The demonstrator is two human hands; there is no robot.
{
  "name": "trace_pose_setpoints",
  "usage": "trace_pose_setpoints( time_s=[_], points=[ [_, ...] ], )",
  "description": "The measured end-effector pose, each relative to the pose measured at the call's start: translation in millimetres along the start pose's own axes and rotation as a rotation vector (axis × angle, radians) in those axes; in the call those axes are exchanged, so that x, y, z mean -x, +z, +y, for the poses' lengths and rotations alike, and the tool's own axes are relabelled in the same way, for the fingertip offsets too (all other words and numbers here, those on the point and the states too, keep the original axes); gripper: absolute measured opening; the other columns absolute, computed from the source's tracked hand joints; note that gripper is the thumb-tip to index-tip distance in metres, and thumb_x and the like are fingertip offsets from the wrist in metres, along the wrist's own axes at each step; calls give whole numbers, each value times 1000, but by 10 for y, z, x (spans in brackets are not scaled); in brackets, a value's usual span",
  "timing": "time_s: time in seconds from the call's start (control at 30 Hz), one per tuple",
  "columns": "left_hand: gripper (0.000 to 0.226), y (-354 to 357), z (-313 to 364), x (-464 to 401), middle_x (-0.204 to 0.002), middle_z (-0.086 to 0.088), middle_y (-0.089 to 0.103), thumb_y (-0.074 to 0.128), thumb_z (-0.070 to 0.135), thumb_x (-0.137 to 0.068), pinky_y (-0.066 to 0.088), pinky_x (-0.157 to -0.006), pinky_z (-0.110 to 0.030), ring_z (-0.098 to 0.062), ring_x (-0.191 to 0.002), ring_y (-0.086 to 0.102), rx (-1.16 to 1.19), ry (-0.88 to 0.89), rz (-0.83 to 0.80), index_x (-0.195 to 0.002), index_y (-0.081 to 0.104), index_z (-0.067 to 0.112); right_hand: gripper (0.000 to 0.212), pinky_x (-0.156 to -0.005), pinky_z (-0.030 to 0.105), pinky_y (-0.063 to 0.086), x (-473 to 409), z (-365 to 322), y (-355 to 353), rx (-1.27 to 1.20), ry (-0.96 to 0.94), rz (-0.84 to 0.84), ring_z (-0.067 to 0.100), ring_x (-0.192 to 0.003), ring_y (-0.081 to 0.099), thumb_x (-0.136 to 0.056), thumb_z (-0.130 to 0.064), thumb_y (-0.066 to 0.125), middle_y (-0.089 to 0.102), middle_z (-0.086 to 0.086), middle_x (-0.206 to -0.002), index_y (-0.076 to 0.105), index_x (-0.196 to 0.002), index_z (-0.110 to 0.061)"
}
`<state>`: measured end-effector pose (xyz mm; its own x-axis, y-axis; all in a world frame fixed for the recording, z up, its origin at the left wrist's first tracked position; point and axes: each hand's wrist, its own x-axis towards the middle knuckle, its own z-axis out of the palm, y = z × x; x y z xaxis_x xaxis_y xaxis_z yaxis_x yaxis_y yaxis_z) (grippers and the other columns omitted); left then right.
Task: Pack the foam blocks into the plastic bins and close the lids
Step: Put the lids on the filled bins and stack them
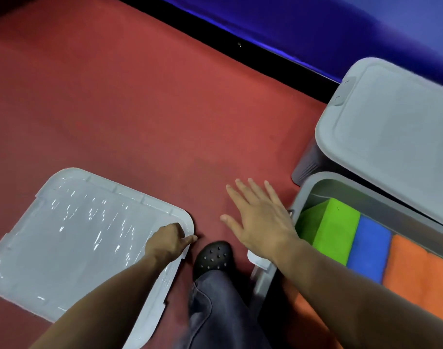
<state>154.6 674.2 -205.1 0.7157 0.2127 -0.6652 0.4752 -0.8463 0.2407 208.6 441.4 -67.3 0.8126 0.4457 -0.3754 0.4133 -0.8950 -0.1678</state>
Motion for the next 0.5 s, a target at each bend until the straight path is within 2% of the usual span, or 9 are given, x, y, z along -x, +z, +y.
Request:
trace_pose_setpoints(
  time_s=[0.13,0.23,0.37,0.5],
  points=[
    [60,245,-61,-215,-91,1,68,56,81,-79,51,-74,-33,-26,-89,65,-57,-36,11,-87,61,22,70,-126,47,-10,-67,28,142,-8,-5,-25,14,-156,-12,-102,-64,14,-6,-7,-170,-5,-162,-31],
    [62,349,-73,-312,-92,0,69,53,83,-79,53,-76,-34,-27,-91,66,-89,-28,44,-88,63,22,70,-127,45,-7,-91,43,160,-43,3,0,13,-156,-9,-102,-65,12,-5,-8,-170,-6,-161,-32],
    [48,412,-20,-302,-100,0,69,56,70,-88,46,-74,-31,-27,-100,66,-230,55,31,-93,64,24,72,-127,44,-5,-85,63,195,-82,25,5,12,-157,-6,-101,-67,13,-4,-8,-170,-6,-161,-32],
    [35,355,17,-293,-109,-1,70,57,55,-93,47,-78,-31,-26,-104,66,-314,114,-1,-99,65,22,71,-127,41,-7,-43,52,197,-130,18,25,11,-157,-3,-102,-67,16,0,-9,-170,-4,-161,-33]
  ],
)
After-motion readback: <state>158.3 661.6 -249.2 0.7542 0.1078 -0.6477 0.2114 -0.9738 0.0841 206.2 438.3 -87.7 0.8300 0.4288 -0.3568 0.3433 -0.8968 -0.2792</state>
